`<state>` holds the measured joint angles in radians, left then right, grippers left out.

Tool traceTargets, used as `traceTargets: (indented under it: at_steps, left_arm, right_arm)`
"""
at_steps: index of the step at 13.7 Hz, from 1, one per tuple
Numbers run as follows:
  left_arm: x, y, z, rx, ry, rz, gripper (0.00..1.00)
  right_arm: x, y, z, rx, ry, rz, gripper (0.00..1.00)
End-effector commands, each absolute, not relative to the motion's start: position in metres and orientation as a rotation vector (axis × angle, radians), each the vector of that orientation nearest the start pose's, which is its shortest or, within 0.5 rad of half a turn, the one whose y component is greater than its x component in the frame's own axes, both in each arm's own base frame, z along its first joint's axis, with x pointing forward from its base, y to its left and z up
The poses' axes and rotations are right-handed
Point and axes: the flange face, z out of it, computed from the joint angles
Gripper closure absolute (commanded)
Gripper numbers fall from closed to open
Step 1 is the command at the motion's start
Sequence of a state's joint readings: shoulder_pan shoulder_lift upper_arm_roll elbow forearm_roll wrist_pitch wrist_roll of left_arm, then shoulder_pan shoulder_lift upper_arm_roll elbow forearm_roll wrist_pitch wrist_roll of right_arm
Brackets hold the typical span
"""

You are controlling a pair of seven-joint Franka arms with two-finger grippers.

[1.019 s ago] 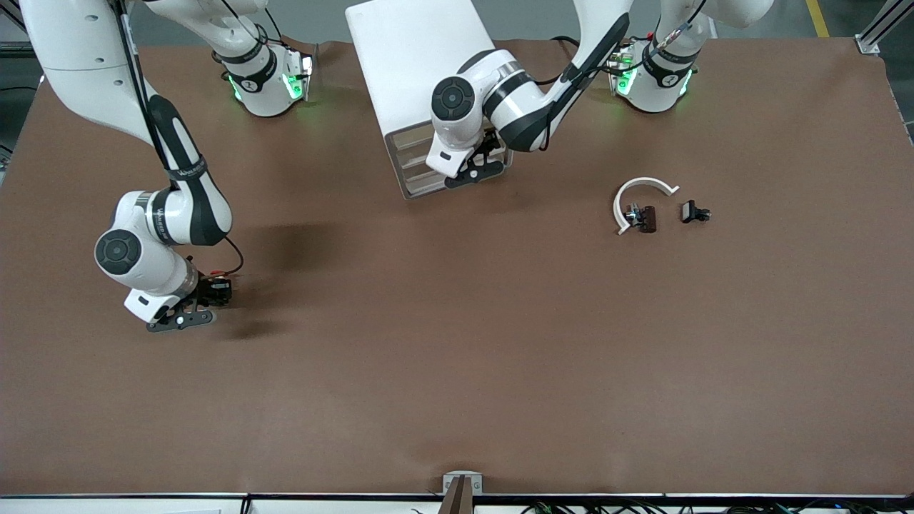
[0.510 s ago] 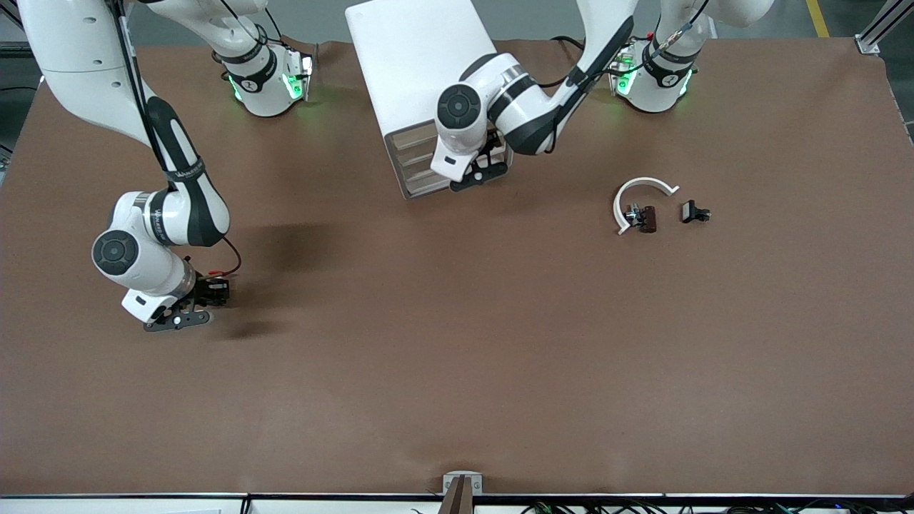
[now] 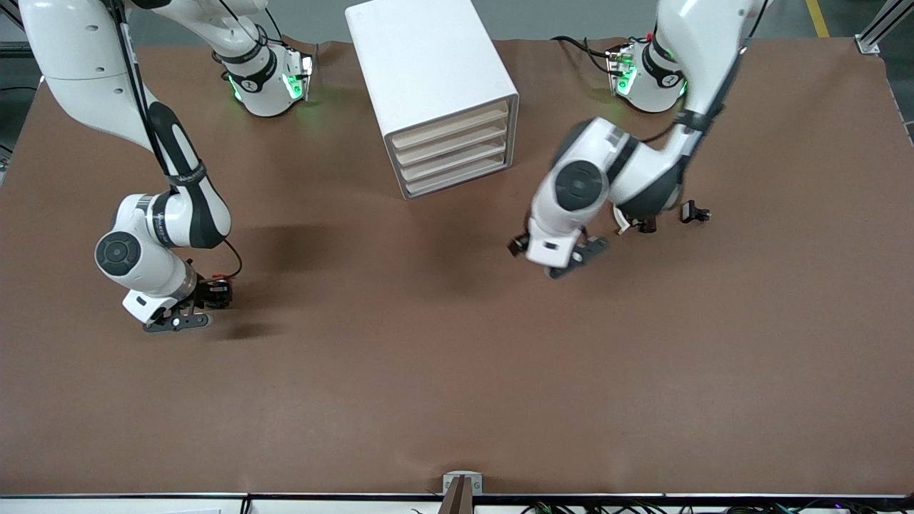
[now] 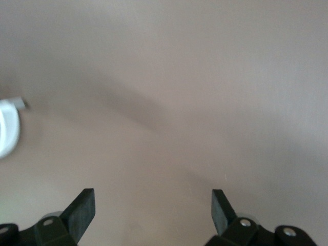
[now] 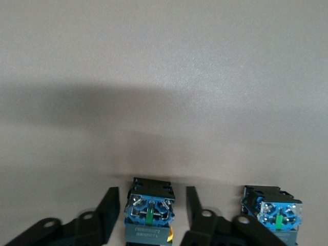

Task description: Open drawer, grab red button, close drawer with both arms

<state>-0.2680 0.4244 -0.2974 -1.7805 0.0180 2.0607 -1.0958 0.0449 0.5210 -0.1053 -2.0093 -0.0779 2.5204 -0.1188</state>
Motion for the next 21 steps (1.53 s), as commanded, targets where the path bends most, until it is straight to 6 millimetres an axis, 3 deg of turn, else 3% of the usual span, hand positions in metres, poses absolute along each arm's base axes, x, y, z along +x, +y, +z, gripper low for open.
traceTargets:
  at_steps: [1,4,6,8,11,13,15,18,21]
  left_arm:
    - [0.571,-0.263,0.354,-3.037,-0.744,0.195,0.0]
    - [0.596,-0.189,0.406,-3.111,-0.62,0.067,0.0]
    - [0.604,-0.161,0.446,-3.132,-0.614,-0.041,0.0]
    - [0.613,-0.131,0.488,-3.123,-0.621,-0.053,0.0]
    - [0.611,-0.099,0.537,-3.108,-0.521,0.054,0.0]
    - [0.598,-0.074,0.564,-3.121,-0.373,0.052,0.0]
    - [0.585,-0.056,0.586,-3.125,-0.32,0.05,0.0]
    - [0.559,-0.034,0.62,-3.124,-0.128,0.052,0.0]
    - [0.532,-0.035,0.645,-3.128,-0.058,0.088,0.0]
  right_arm:
    - [0.603,-0.034,0.26,-3.233,-0.183,0.058,0.0]
    - [0.616,-0.018,0.378,-3.226,-0.172,0.134,0.0]
    - [0.615,-0.016,0.442,-3.194,-0.133,0.157,0.0]
    - [0.604,-0.012,0.488,-3.151,-0.108,0.207,0.0]
    - [0.591,-0.014,0.537,-3.14,-0.094,0.125,0.0]
    - [0.578,-0.02,0.569,-3.141,-0.074,0.041,0.0]
    - [0.57,-0.026,0.583,-3.141,-0.058,0.043,0.0]
    - [0.56,-0.024,0.619,-3.14,-0.063,0.082,0.0]
    - [0.56,-0.023,0.625,-3.144,-0.067,0.066,0.0]
